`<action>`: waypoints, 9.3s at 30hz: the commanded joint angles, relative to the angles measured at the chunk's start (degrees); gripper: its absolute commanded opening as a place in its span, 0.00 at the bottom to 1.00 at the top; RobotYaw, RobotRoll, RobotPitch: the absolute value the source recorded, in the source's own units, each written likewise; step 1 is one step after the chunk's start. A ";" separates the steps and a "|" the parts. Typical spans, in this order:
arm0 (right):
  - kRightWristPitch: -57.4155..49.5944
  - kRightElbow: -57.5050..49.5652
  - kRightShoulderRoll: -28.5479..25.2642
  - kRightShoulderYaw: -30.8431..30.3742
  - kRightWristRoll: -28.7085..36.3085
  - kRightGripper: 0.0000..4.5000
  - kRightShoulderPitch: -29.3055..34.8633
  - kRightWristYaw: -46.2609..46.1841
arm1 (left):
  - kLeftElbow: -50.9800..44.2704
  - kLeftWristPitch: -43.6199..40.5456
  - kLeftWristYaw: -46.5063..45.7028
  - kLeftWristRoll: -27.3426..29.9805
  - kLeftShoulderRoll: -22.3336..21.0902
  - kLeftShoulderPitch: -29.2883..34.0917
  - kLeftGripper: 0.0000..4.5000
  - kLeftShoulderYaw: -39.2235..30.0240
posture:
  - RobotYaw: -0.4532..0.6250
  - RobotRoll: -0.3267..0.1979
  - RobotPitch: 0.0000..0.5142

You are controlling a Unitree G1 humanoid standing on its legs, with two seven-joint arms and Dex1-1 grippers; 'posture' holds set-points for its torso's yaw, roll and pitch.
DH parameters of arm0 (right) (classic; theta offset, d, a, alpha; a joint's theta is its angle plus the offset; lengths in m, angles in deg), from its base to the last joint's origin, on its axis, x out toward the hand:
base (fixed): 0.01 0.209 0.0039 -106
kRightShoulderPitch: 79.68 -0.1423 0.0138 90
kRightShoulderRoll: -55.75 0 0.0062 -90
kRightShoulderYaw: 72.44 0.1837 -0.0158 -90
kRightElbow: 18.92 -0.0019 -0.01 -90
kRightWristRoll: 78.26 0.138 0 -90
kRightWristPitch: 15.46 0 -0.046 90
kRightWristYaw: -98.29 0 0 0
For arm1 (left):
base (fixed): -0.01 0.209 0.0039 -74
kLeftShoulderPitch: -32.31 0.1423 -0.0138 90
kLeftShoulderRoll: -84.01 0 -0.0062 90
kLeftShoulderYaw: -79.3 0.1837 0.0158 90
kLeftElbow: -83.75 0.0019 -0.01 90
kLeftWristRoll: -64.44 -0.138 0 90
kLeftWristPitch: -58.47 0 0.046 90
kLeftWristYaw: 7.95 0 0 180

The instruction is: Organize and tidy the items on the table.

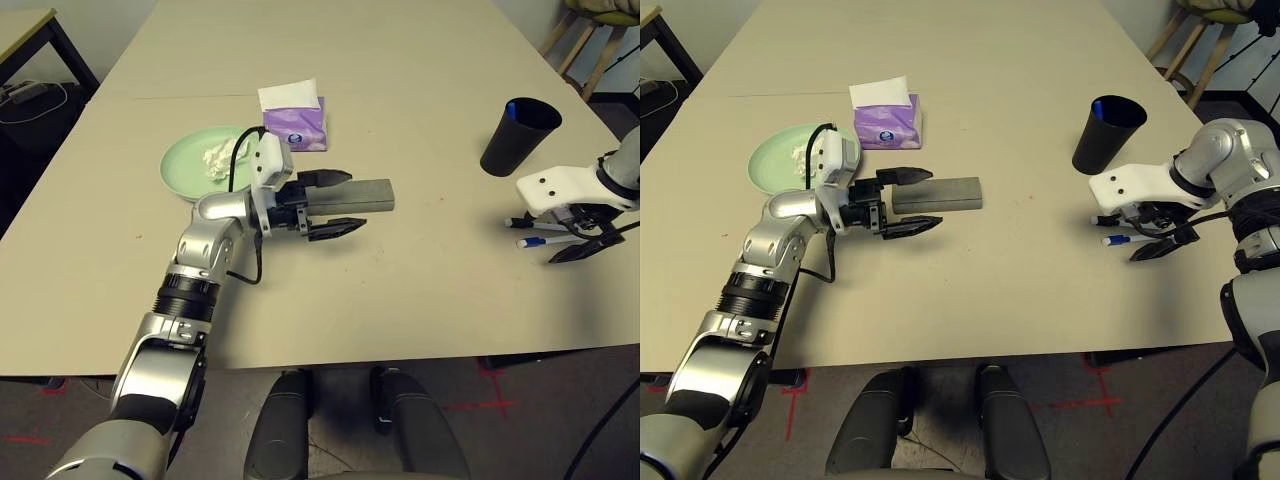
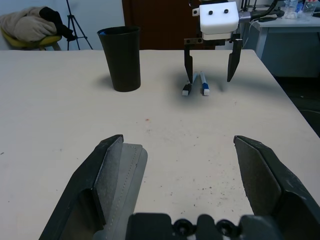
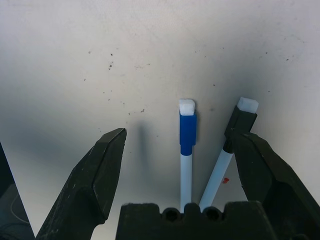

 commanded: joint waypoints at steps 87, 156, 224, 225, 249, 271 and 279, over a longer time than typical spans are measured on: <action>-50.43 -37.78 4.19 21.65 37.61 0.06 11.87 -9.17 | -0.11 -0.93 -0.75 0.23 -0.88 0.39 1.00 -0.04 | 0.50 0.62 0.23; -43.88 -37.79 25.87 43.54 32.10 0.06 11.94 -88.03 | -0.34 -7.29 -12.89 -0.90 -0.44 -0.54 1.00 -2.65 | 0.49 0.62 0.30; -7.83 3.14 3.31 5.61 1.26 0.99 -4.55 -12.52 | -5.16 -6.14 -3.91 2.33 0.12 2.37 1.00 0.17 | 0.53 0.62 0.46; -7.14 4.38 3.40 5.26 0.34 0.99 -5.01 -13.41 | -5.25 -6.09 -4.09 2.35 0.25 2.38 1.00 0.12 | 0.53 0.62 0.46; -12.42 10.44 5.32 3.00 -6.23 0.99 -9.00 -7.36 | -8.54 -7.87 -7.99 3.34 -0.60 3.89 1.00 -1.39 | 0.57 0.62 0.49; -10.42 10.73 6.73 0.32 -10.59 0.99 -8.81 -8.73 | -10.24 -7.99 -9.81 3.34 -0.45 5.27 1.00 -1.60 | 0.59 0.62 0.51; -9.41 11.21 6.53 -0.05 -11.98 0.99 -8.23 -9.86 | -10.64 -8.12 -10.06 3.48 -0.73 5.58 1.00 -1.67 | 0.59 0.62 0.52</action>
